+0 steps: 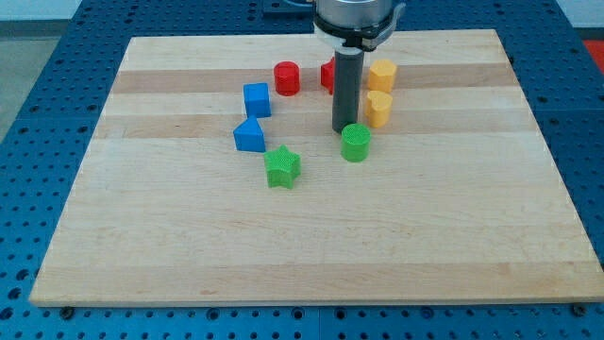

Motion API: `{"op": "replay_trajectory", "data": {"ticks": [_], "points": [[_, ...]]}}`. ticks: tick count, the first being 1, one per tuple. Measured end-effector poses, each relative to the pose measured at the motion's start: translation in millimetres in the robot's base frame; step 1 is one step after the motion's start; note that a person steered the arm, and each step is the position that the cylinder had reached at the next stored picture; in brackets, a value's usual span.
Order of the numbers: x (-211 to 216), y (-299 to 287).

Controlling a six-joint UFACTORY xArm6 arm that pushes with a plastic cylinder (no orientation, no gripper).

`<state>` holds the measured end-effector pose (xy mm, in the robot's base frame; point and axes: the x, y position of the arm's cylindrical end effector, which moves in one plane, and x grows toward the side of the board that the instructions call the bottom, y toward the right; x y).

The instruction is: Move the blue triangle towards the green star

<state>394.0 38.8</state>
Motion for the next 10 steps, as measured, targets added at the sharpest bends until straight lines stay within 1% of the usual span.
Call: {"op": "replay_trajectory", "data": {"ticks": [1,2,4,6,8,10], "points": [[-2,0],[-22,-7],[-23,-51],[-23,-62],[17,-44],[49,-34]]}}
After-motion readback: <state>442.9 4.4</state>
